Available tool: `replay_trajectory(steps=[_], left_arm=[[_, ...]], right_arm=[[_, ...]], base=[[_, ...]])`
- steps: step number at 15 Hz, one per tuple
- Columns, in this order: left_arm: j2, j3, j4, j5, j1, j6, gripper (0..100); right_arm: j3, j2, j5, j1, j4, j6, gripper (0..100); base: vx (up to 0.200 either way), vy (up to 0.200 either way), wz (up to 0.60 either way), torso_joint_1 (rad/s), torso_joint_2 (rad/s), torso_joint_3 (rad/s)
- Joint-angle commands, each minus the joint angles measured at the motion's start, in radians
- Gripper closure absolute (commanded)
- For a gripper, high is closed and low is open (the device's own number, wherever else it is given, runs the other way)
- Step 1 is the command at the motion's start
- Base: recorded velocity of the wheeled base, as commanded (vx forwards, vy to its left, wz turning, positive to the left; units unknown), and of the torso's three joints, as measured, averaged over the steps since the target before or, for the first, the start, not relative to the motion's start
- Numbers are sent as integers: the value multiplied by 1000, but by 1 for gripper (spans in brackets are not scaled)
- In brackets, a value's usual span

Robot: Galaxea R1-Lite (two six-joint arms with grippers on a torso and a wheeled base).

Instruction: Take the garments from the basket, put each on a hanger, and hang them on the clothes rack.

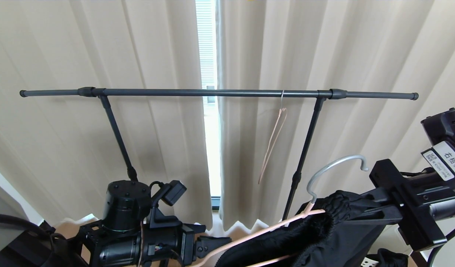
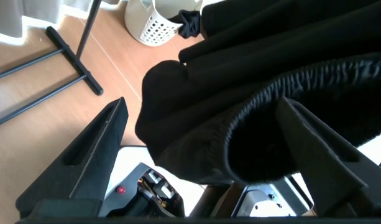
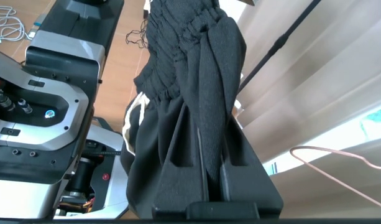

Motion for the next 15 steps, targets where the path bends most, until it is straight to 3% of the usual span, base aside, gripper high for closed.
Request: replay_trajectory(steps=[1, 7, 11, 15], left_arm=[[9, 3, 0, 0, -9, 0, 0], [5, 29, -14, 1, -45, 7, 0], [13, 47, -16, 4, -46, 78, 0], [22, 49, -16, 12, -66, 81, 0]], right_arm=[[-1, -10, 6, -1, 0, 4, 100], [-3, -10, 14, -2, 0, 10, 100], [-6, -13, 18, -14, -3, 17, 100], [-6, -20, 37, -14, -1, 19, 100]], base=[[0, 0, 0, 0, 0, 0], [0, 0, 0, 0, 0, 0], [0, 0, 0, 0, 0, 0], [0, 0, 0, 0, 0, 0]])
